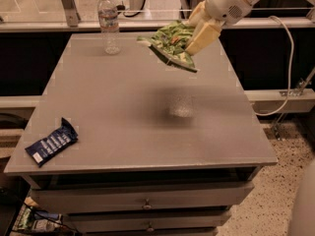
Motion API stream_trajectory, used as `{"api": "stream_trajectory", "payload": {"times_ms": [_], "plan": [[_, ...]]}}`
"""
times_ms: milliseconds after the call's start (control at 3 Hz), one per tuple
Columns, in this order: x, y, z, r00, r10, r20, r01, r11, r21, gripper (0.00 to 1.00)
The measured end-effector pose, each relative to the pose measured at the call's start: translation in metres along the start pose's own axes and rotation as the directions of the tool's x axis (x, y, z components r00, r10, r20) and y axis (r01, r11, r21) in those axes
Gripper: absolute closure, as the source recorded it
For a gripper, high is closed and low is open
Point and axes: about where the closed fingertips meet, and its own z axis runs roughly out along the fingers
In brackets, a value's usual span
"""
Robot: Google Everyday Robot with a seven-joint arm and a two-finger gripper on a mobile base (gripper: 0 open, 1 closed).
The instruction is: Move green jalapeno chip bag near rxbar blueberry
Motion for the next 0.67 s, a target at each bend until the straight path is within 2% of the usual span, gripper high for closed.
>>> {"api": "stream_trajectory", "payload": {"times_ms": [333, 667], "plan": [[-0.032, 0.04, 0.022, 0.996, -0.064, 0.068, 0.07, 0.9941, -0.082, 1.0], [-0.06, 0.085, 0.049, 0.98, -0.123, 0.155, 0.146, 0.9779, -0.15, 1.0]]}}
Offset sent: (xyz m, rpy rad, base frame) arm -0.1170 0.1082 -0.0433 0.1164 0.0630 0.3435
